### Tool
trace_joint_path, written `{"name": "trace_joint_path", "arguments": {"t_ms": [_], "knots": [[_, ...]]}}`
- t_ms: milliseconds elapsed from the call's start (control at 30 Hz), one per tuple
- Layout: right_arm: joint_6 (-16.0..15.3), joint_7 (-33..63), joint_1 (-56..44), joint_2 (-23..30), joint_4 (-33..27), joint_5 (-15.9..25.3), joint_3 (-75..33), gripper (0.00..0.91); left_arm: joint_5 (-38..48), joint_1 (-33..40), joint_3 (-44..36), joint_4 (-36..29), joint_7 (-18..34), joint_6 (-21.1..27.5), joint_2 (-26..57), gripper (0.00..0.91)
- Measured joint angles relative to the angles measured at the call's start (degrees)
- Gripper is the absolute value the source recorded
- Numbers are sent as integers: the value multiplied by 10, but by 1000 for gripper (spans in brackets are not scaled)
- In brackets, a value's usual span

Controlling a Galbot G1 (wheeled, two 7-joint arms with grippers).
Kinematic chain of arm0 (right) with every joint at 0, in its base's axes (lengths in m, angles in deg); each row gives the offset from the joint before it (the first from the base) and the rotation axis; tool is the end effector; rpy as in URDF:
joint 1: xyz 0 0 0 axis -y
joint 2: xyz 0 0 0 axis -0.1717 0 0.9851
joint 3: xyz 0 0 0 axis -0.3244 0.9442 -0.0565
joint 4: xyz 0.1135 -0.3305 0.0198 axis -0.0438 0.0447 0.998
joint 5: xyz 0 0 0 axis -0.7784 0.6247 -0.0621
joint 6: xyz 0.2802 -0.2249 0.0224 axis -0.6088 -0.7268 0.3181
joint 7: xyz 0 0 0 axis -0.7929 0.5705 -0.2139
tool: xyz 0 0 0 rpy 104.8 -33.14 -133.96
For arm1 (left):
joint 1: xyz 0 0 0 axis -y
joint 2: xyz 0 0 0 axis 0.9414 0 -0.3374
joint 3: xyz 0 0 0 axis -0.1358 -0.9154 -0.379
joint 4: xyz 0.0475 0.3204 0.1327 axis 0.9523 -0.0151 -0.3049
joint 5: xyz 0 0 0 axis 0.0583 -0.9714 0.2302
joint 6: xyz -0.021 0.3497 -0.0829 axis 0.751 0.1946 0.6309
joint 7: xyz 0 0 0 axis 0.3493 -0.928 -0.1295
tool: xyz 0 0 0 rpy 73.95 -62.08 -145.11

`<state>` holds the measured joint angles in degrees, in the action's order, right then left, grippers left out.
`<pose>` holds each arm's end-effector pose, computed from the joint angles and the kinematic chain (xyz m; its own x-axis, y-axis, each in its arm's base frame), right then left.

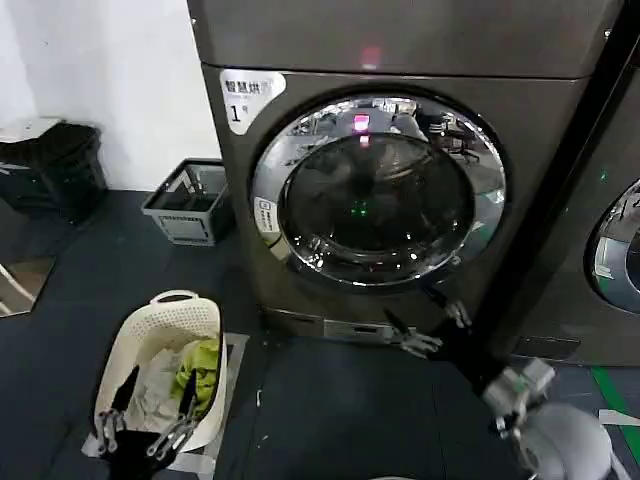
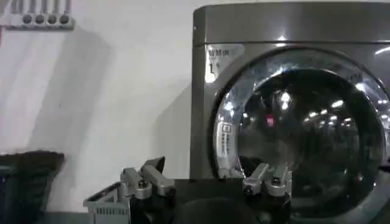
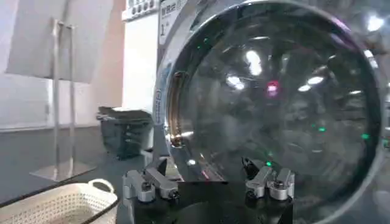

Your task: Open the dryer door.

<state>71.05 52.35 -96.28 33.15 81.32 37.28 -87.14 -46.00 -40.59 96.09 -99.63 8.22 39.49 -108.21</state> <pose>0.3362 -0.0775 -0.1797 -0.7066 -0.7046 -0.0654 -0.6962 0.7088 -0.1139 0.0484 0.0432 -0.2517 -0.9809 0.0307 -0.1919 0.0369 0.9989 -0.0289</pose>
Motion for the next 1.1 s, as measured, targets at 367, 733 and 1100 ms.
{"name": "trace_joint_path", "arguments": {"t_ms": [367, 733, 1100], "knots": [[6, -33, 167, 49, -112, 8, 140, 907, -5, -5, 1, -9, -1, 1, -2, 907], [16, -45, 271, 106, -210, 8, 227, 907, -10, -3, 0, -10, -1, 0, -7, 907], [23, -47, 325, 158, -285, 10, 279, 907, -9, -3, 12, -11, 0, 1, -14, 907]]}}
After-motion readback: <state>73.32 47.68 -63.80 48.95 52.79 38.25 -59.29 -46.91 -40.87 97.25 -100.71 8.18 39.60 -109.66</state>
